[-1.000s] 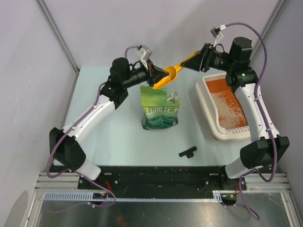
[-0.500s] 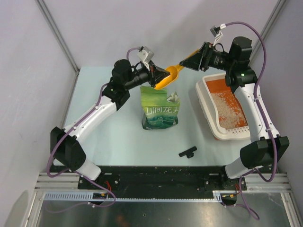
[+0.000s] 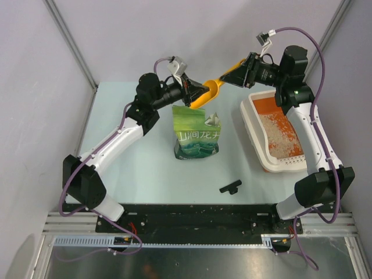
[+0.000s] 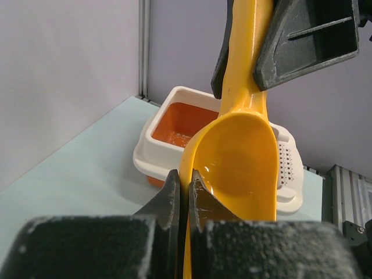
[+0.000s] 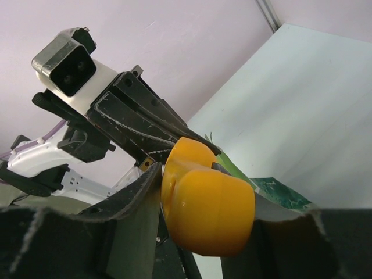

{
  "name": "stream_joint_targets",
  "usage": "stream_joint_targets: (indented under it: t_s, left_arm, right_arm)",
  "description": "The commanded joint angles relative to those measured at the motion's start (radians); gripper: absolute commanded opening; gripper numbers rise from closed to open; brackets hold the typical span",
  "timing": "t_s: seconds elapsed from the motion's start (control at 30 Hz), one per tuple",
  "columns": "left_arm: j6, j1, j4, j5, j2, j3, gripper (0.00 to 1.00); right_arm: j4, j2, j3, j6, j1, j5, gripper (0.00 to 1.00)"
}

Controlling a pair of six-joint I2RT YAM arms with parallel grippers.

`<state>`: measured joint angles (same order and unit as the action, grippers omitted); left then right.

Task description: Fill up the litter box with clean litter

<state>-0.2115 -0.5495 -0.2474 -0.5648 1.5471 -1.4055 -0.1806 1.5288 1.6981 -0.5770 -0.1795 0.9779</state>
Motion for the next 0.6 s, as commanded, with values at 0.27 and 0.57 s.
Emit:
stream_joint_targets:
  t_s: [0.27,0.57]
  left_arm:
    - [0.026,-0.001,0.019,0.003,0.034,0.036,0.0]
    - [0.072,0.008,0.014,0.003,0.038,0.036,0.37]
  right_arm:
    - [0.092,-0.004,0.066,-0.029,-0.044,0.047,0.2]
    - [-0.034,-0.009,0.077,0.129,-0.014,-0.04,0.0]
